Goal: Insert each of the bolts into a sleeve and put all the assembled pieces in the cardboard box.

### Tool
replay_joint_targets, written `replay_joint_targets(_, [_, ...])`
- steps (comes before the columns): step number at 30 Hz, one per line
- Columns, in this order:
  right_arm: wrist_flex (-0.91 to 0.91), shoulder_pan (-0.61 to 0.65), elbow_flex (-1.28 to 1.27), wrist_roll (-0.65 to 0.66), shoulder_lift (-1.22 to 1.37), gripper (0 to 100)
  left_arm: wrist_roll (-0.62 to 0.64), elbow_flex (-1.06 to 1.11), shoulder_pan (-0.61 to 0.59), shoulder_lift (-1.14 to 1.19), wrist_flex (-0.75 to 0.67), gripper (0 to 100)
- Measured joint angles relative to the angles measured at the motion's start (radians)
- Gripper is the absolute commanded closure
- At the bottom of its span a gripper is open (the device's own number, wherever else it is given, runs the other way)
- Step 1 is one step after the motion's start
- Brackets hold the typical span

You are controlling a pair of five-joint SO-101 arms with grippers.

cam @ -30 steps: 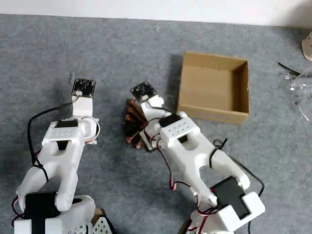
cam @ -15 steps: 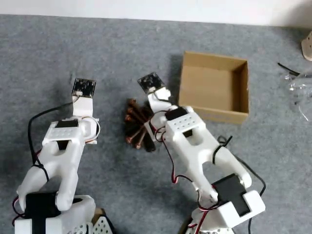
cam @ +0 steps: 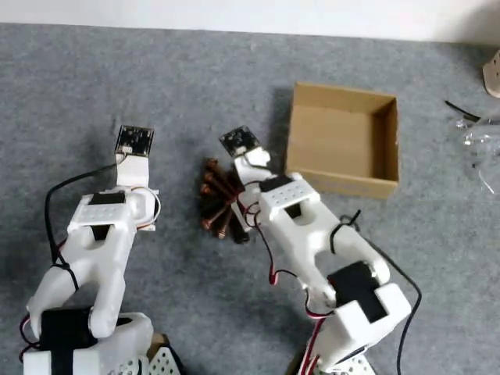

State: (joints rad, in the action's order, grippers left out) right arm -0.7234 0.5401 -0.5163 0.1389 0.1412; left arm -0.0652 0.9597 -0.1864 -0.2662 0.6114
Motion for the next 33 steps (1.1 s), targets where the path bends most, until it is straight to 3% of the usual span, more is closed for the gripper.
replay_joint_targets(6, [0.0,0.0,0.012,-0.002,0.026,84.1,0.0,0.0,0.0,0.0,0.0,96])
replay_joint_targets(10, [0.0,-0.006,0.014,-0.002,0.029,99.8,0.0,0.0,0.0,0.0,0.0,96])
replay_joint_targets(19, [-0.003,-0.058,0.029,0.0,0.012,99.5,0.0,0.0,0.0,0.0,0.0,96])
replay_joint_targets(24, [-0.012,-0.086,-0.069,0.0,-0.166,99.5,0.0,0.0,0.0,0.0,0.0,96])
replay_joint_targets(33, [0.133,-0.164,-0.41,0.0,-0.583,99.5,0.0,0.0,0.0,0.0,0.0,96])
